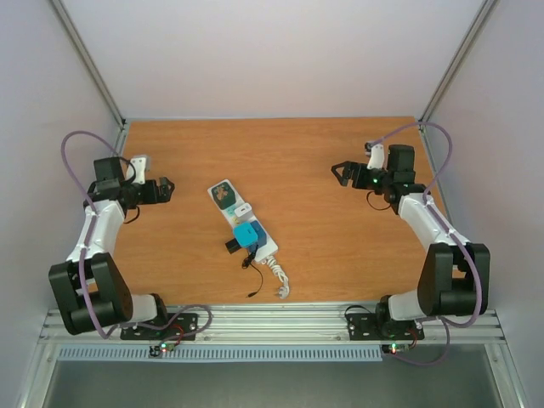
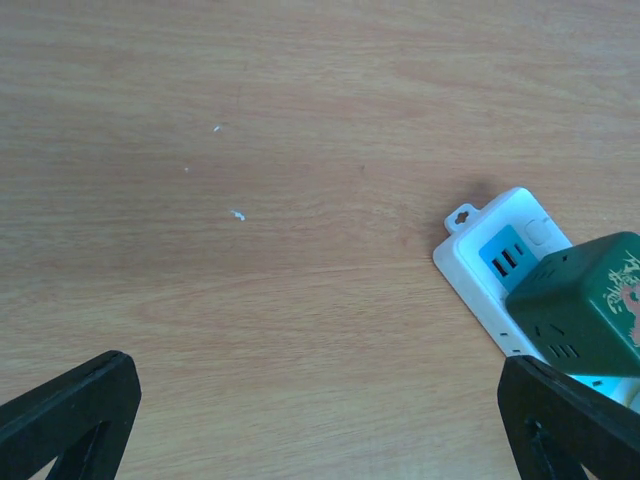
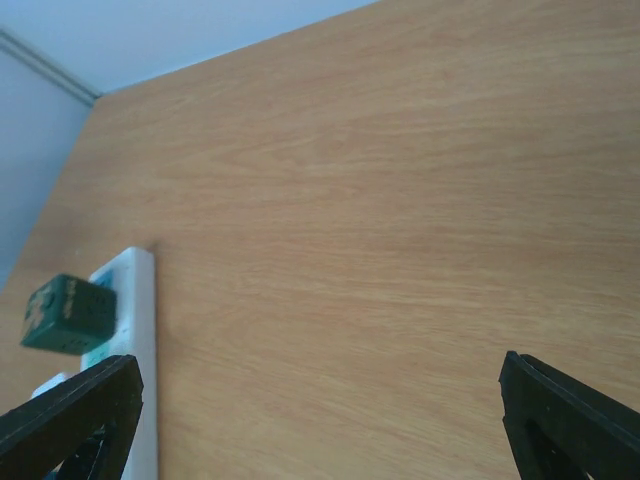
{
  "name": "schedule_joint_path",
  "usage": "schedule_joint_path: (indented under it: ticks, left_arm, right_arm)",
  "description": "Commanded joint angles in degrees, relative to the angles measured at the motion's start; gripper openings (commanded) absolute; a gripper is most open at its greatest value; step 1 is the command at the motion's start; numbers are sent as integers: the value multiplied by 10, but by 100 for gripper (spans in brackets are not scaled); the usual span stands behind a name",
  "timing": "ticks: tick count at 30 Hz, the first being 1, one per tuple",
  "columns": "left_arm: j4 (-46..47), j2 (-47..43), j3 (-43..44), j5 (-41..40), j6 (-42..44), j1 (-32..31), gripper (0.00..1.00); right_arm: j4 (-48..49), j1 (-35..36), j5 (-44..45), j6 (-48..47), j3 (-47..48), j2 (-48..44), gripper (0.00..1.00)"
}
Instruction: Pull the plug off the socket
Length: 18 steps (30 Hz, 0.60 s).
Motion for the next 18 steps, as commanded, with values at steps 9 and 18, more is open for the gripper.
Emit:
schedule_joint_path:
  ticks: [9, 18]
  left_arm:
    - [38, -75, -40, 32, 76, -9, 100]
    - [39, -110, -58, 38, 92, -9, 100]
  right_arm:
    - [-97, 173, 22, -153, -48, -78, 99]
    - [-165, 324, 68, -259, -120, -132, 99]
